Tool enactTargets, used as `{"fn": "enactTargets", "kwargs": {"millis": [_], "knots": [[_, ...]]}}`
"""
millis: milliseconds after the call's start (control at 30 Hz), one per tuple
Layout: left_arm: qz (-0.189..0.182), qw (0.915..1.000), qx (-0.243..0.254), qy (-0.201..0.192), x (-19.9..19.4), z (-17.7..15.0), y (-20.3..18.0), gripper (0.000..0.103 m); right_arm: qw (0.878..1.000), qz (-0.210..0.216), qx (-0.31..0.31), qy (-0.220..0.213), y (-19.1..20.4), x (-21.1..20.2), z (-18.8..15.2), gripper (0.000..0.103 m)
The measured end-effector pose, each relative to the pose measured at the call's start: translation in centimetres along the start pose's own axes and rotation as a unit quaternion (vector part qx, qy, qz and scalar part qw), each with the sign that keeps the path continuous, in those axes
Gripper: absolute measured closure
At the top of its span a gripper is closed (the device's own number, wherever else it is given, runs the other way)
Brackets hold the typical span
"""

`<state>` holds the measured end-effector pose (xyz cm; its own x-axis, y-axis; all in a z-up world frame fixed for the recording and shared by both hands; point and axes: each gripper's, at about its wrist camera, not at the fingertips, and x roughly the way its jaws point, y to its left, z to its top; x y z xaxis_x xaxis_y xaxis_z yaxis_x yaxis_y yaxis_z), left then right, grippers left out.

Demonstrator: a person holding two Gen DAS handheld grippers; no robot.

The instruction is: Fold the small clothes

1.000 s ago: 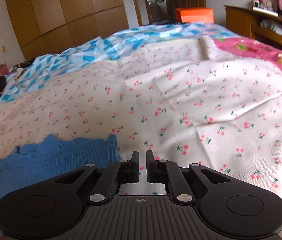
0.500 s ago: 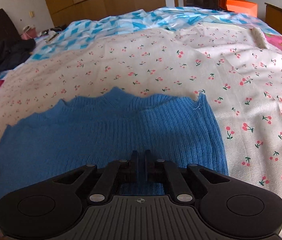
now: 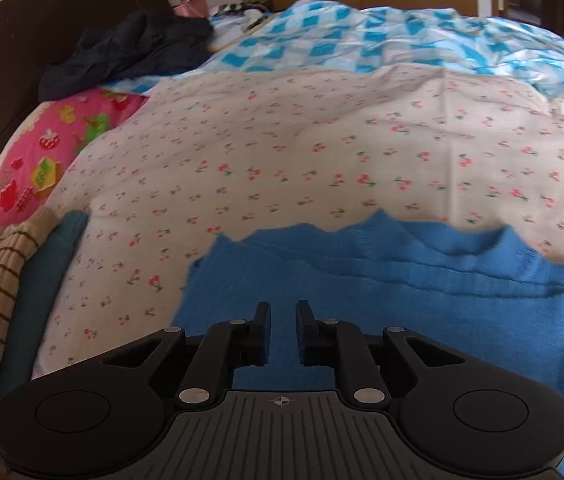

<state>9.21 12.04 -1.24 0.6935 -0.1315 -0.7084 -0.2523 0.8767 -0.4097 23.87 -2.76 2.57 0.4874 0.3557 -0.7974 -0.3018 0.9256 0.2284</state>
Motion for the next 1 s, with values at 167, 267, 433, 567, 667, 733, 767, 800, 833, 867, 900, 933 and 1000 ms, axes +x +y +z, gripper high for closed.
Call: {"fn": "enactTargets", "kwargs": {"millis": [167,267,433,567,667,733,767,800,833,867,900,933,1000], "knots": [[0.001,1.0000,0.001,0.006,0.5,0.0,0.2,0.040,0.999,-0.004,-0.012,0.051,2.6,3.3,1.2,0.084],[-0.004,1.0000,0.001,0.007,0.4,0.0,0.4,0.040,0.998,-0.008,-0.009,0.060,2.8,4.4,1.5,0.079],[-0.001,0.9999,0.008,0.006,0.5,0.1,0.2,0.040,0.997,-0.024,-0.023,0.073,3.6,5.5,2.1,0.075],[-0.001,0.9999,0.015,0.006,0.6,0.1,0.1,0.040,0.994,-0.044,-0.044,0.085,4.5,6.0,2.5,0.074],[-0.004,0.9999,0.012,0.008,0.5,0.1,0.2,0.040,0.993,-0.049,-0.055,0.087,4.7,5.8,2.6,0.074],[-0.004,0.9999,0.013,0.009,0.6,0.1,0.2,0.040,0.993,-0.050,-0.054,0.089,4.6,5.7,2.6,0.073],[-0.003,0.9999,0.014,0.009,0.6,0.1,0.1,0.040,0.994,-0.048,-0.051,0.087,4.5,5.5,2.6,0.073],[-0.003,0.9998,0.015,0.008,0.6,0.0,0.1,0.040,0.994,-0.045,-0.046,0.086,4.3,5.3,2.6,0.073],[-0.004,0.9998,0.016,0.008,0.6,0.0,0.1,0.040,0.994,-0.044,-0.041,0.086,4.1,5.2,2.6,0.073],[-0.004,0.9998,0.016,0.008,0.6,0.0,0.1,0.040,0.995,-0.043,-0.036,0.084,3.9,5.0,2.6,0.073],[-0.005,0.9999,0.015,0.008,0.6,0.0,0.2,0.040,0.995,-0.041,-0.030,0.082,3.7,4.7,2.5,0.073],[-0.004,0.9999,0.014,0.007,0.6,0.0,0.3,0.040,0.996,-0.039,-0.025,0.079,3.4,4.4,2.5,0.073],[-0.004,0.9999,0.014,0.005,0.3,0.0,0.4,0.040,0.997,-0.032,-0.012,0.072,2.9,3.6,2.4,0.073]]}}
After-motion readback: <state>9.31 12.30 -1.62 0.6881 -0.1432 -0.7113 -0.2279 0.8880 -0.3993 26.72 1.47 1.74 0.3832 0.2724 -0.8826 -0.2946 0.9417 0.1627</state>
